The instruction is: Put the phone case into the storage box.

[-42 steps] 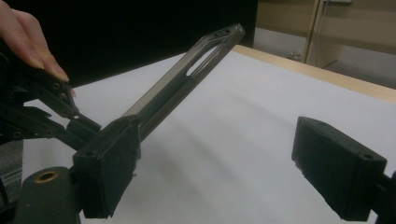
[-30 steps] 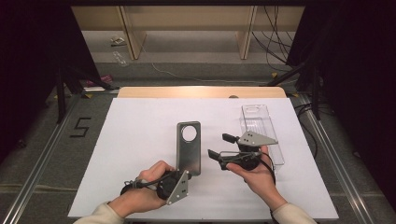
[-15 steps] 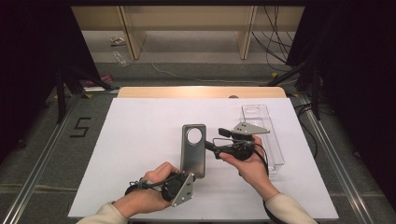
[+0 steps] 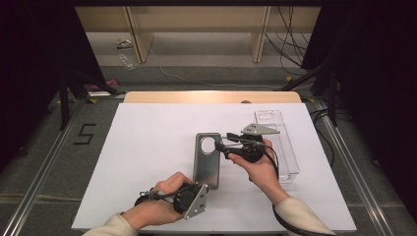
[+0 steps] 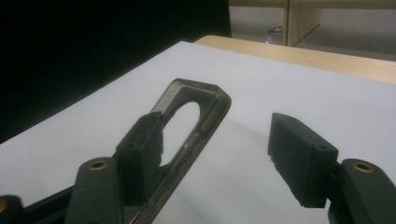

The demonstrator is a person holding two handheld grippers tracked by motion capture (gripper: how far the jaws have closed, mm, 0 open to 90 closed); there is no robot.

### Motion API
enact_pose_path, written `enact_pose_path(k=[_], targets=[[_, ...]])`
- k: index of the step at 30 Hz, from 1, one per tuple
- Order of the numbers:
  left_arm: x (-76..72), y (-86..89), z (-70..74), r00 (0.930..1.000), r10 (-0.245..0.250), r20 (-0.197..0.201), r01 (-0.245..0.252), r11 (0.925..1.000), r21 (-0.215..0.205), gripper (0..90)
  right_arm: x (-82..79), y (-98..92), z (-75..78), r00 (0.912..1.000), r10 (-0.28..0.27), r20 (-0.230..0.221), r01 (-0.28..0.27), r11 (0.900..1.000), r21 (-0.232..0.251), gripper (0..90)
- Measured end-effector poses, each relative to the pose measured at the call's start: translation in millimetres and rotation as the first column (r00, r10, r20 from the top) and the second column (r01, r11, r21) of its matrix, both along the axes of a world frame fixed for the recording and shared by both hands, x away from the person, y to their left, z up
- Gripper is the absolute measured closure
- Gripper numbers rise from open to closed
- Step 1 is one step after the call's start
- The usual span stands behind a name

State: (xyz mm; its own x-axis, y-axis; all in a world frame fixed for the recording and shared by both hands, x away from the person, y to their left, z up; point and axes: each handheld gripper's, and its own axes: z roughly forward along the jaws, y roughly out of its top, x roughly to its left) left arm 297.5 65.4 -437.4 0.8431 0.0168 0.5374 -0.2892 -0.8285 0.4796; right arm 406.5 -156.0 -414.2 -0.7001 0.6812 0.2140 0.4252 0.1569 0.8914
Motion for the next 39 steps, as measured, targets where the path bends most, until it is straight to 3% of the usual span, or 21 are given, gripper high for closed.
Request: enact_pose_path(k=[17,26,30,39], targets=[[-1.2,-1.6,-2.6,0.9999,-0.011,-0.010,0.011,0.9999,0.008,89.0,4.5,4.0,-0.6,0.9979,0.035,-0.054,-0.034,0.999,0.017,65.4],[1.2,-1.7,-7.7,0.9998,-0.007,-0.020,0.007,0.9998,0.020,89.0,1.1,5.3,3.4,0.9970,0.027,-0.073,-0.025,0.999,0.025,70.4],[3.3,-1.1,-9.4,0.9997,-0.012,-0.021,0.013,0.9986,0.052,88.9,-1.8,6.8,7.4,0.9967,0.019,-0.078,-0.017,1.000,0.026,73.4],[5.1,-1.0,-14.1,0.9998,0.007,-0.021,-0.006,0.9982,0.059,88.9,-9.2,11.6,14.9,0.9956,0.004,-0.093,0.000,0.999,0.043,78.3]])
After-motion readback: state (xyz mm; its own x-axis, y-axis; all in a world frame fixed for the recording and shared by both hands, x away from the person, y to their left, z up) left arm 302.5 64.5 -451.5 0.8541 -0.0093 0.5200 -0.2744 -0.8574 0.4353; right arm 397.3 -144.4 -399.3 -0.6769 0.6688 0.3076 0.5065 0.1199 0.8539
